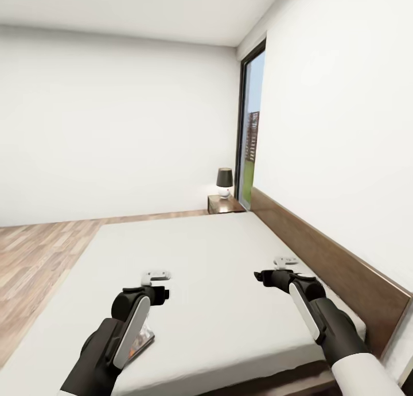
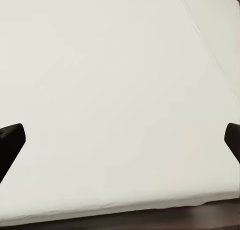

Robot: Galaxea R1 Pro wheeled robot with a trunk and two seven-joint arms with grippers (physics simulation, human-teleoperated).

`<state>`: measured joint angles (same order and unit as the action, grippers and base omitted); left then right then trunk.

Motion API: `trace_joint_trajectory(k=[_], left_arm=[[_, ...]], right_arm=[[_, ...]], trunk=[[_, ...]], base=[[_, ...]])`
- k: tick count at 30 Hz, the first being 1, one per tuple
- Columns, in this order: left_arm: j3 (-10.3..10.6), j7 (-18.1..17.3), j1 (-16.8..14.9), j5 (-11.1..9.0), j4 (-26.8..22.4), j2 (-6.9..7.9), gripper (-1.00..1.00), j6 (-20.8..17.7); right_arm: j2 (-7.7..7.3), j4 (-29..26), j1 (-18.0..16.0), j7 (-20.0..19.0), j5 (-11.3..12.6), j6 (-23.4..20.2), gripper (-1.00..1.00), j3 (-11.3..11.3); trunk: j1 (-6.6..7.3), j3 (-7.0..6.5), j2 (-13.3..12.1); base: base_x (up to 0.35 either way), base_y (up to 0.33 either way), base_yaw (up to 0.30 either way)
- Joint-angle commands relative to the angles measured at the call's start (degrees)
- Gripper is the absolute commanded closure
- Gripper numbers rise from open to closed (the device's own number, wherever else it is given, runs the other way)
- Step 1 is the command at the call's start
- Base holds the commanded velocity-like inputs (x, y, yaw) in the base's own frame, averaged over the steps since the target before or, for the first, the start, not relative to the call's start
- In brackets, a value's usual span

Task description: In the bedroom, move the book from the bed onto either nightstand, and place the two sandals side by side next to the bed.

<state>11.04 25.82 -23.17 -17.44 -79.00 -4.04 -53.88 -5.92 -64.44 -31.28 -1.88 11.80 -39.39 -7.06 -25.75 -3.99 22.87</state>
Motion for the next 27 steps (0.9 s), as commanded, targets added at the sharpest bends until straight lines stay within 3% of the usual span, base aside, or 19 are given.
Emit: trace_joint_trajectory(k=[1,18,27], left_arm=[[0.1,0.6,0.0,-0.6,0.0,-0.01,-1.00,-0.1],[0.1,0.5,0.0,-0.7,0.1,-0.03,-1.00,-0.1],[0.5,0.5,0.0,-0.4,1.8,-0.09,-1.00,-0.1]], right_arm=[[-0.06,-0.1,0.0,-0.1,0.1,-0.2,-1.00,-0.1],[-0.06,0.4,0.0,-0.1,0.2,-0.2,-1.00,-0.1],[-0.06,0.4,0.0,-0.1,0.2,-0.2,-1.00,-0.1]], trunk=[[-0.03,0.03,0.1],[-0.03,0.03,0.1],[-0.03,0.03,0.1]], base=[[0.099,0.000,0.284],[0.025,0.000,0.284],[0.220,0.000,0.267]])
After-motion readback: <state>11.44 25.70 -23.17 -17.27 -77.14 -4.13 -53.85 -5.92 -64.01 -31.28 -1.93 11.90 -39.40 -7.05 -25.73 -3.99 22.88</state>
